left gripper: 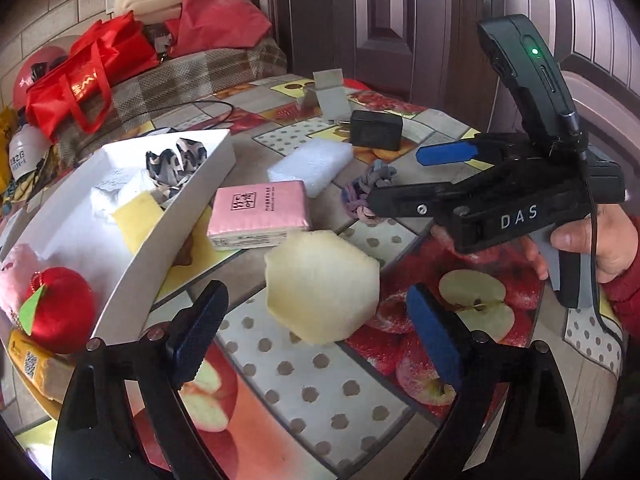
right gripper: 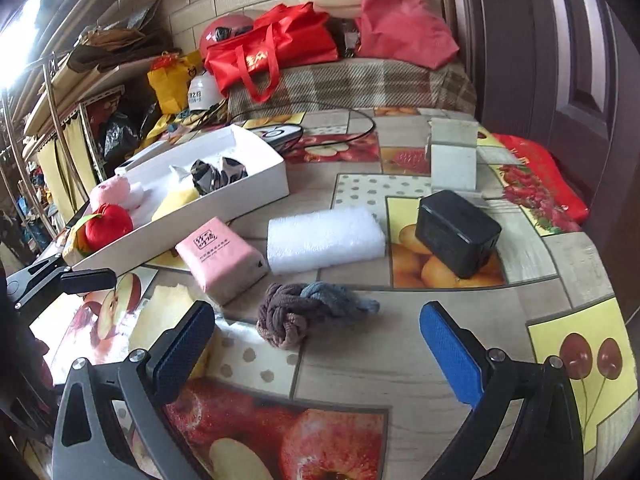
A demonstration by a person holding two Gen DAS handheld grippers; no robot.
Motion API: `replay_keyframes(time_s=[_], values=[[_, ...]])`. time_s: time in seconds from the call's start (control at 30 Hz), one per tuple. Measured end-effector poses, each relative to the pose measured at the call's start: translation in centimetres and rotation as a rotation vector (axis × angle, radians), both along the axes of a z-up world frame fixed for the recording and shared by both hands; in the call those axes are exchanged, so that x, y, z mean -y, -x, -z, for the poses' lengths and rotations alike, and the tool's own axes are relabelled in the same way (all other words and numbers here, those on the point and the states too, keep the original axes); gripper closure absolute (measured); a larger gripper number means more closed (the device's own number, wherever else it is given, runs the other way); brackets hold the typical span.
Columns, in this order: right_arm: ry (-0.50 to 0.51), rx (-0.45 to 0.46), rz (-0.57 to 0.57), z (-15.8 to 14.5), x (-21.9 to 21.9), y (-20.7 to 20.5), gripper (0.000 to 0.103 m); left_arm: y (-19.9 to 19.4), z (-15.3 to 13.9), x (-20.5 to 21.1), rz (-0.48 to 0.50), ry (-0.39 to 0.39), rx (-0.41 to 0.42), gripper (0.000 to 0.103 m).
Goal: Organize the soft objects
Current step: 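Grasp the pale yellow foam pad with the left tool while the right tool grasps the braided rope knot, then carry the foam pad with the left tool into the tray while the right tool releases the rope knot there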
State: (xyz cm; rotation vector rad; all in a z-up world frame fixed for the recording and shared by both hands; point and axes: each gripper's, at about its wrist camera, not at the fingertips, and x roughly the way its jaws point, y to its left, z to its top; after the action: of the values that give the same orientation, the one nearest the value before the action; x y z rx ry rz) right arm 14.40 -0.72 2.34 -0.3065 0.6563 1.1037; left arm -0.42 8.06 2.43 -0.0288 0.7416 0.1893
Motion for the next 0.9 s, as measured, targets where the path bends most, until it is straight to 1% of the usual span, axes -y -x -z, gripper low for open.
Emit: replay_keyframes(time_s=[0.07,0.1,0.13,0.17,0.2,0.23,0.27,0.3,0.33,0.37,0.4,0.43,0.47,0.5,0.6,0.7,0.8,0.9], values=[[0.048,-0.014,-0.020,0.6,-0.8,0.0,0.001,-0.9,0.3,0.1,-0.006,-0.002,-0.019,0.013],[0.058,-0.010,-0.023,0.7,-1.1,0.0,0.001,-1.2,0.4,0.1,-0.007,-0.001,-0.027,0.015],[0.069,-0.004,-0.030,0.8,-1.5,0.1,0.003,-1.6,0.5,0.1,-0.011,-0.001,-0.036,0.023],[0.084,0.001,-0.033,0.9,-1.9,0.1,0.008,-1.9,0.7,0.1,-0.014,-0.001,-0.050,0.027],[0.102,0.004,-0.036,1.0,-2.4,0.1,0.011,-2.4,0.9,0.1,-0.014,0.002,-0.068,0.028],[0.124,0.002,-0.041,1.3,-2.9,0.0,0.016,-2.7,1.2,0.1,-0.015,0.006,-0.087,0.032],[0.149,-0.001,-0.044,1.6,-3.3,-0.1,0.023,-2.9,1.4,-0.1,-0.019,0.010,-0.101,0.035],[0.177,-0.006,-0.046,1.9,-3.6,-0.2,0.025,-3.1,1.5,-0.2,-0.020,0.016,-0.107,0.035],[0.183,0.007,-0.043,1.9,-3.7,-0.1,0.028,-3.1,1.6,-0.3,-0.018,0.021,-0.108,0.037],[0.181,0.014,-0.050,1.9,-3.8,0.1,0.033,-3.0,1.6,-0.4,-0.018,0.024,-0.106,0.040],[0.186,0.019,-0.054,1.9,-3.8,0.2,0.035,-2.9,1.5,-0.4,-0.016,0.025,-0.102,0.041],[0.184,0.028,-0.057,1.8,-3.8,0.3,0.049,-2.8,1.4,-0.3,-0.013,0.023,-0.094,0.043],[0.177,0.032,-0.066,1.7,-3.7,0.5,0.069,-2.6,1.3,-0.1,-0.008,0.019,-0.081,0.044],[0.171,0.036,-0.072,1.6,-3.6,0.6,0.071,-2.3,1.0,0.1,-0.004,0.008,-0.060,0.045],[0.132,0.064,-0.056,0.9,-3.0,0.8,0.071,-0.8,-0.2,0.8,-0.008,-0.039,0.036,0.045],[0.040,0.110,-0.036,-0.3,-1.6,1.2,0.072,1.3,-1.5,1.0,-0.035,-0.074,0.155,0.045],[-0.064,0.159,-0.003,-1.4,0.6,2.1,0.072,3.3,-2.4,0.9,-0.127,-0.119,0.258,0.045],[-0.171,0.206,0.038,-2.4,3.0,3.1,0.072,4.8,-3.0,0.4,-0.215,-0.137,0.328,0.045]])
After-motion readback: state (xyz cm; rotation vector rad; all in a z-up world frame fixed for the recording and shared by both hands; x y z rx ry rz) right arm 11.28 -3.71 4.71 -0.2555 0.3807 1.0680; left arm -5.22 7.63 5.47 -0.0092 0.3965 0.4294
